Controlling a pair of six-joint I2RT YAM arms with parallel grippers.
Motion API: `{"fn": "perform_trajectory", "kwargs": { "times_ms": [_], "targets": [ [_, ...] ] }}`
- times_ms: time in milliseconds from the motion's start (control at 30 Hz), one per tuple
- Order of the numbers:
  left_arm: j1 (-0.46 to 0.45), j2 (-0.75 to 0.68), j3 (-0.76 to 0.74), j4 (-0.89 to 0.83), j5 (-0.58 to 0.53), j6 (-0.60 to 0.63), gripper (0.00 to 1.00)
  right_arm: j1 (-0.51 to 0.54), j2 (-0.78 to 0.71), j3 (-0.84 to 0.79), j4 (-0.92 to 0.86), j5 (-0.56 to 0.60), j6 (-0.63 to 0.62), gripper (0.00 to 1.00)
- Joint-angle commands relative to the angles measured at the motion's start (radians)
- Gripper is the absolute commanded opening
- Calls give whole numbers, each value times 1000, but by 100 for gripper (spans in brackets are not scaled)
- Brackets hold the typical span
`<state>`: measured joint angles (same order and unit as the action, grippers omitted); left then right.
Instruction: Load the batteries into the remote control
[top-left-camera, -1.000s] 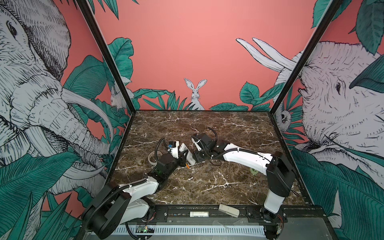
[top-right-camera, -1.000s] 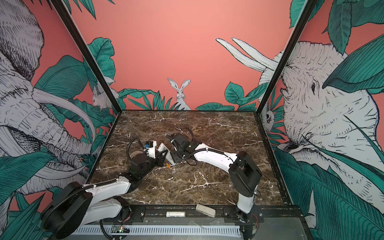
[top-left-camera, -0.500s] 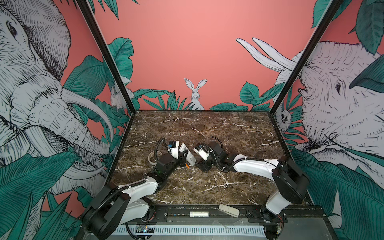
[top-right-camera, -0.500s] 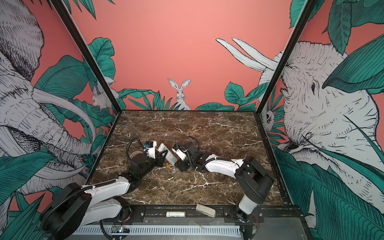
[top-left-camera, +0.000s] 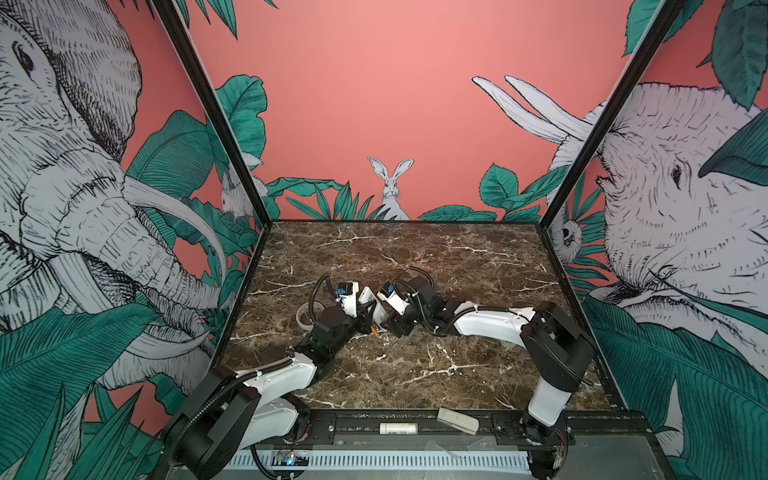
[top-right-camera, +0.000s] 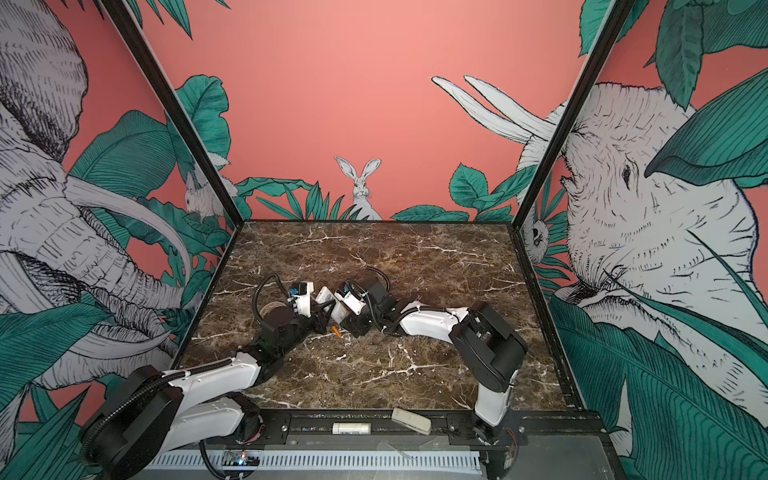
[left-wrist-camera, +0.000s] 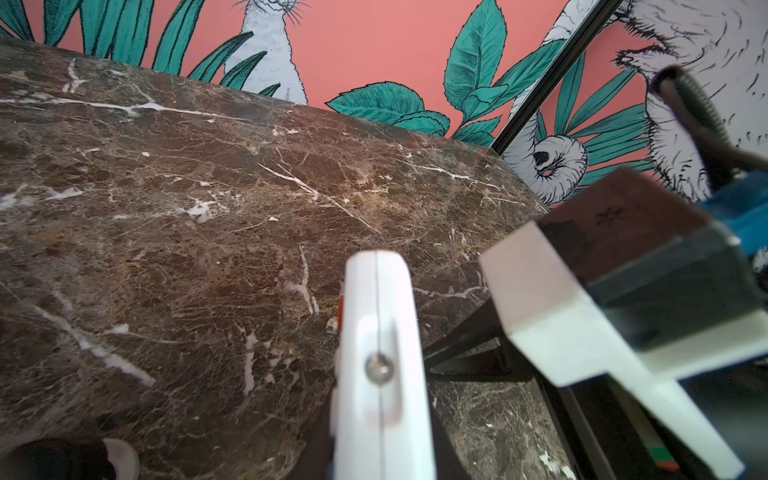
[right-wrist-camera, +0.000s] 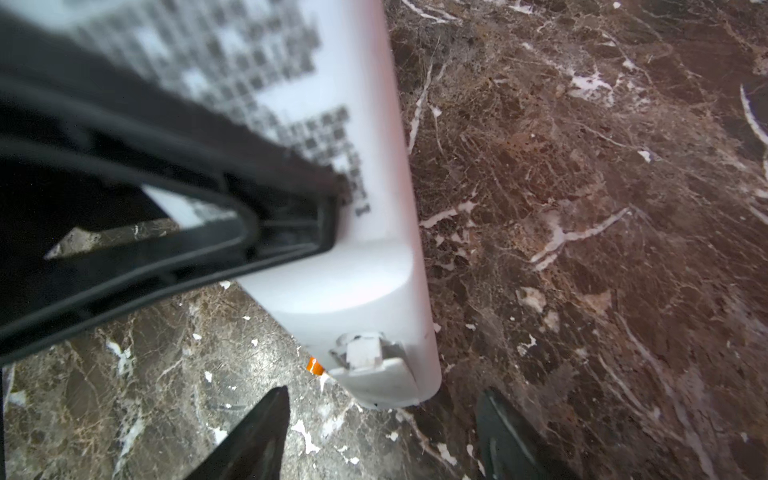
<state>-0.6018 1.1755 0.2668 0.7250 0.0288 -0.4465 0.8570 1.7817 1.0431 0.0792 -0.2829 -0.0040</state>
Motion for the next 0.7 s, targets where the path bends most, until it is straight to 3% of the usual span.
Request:
{"fn": "perform_trajectory", "kwargs": {
  "times_ms": [0,667],
  "targets": [
    [-4,2,5,-95,10,23,2,-3,15,18,42,-18,-20,70],
    [-4,-11,10,-123,10,26,2,-19,62,62,53,-75,-40,47]
  ]
}}
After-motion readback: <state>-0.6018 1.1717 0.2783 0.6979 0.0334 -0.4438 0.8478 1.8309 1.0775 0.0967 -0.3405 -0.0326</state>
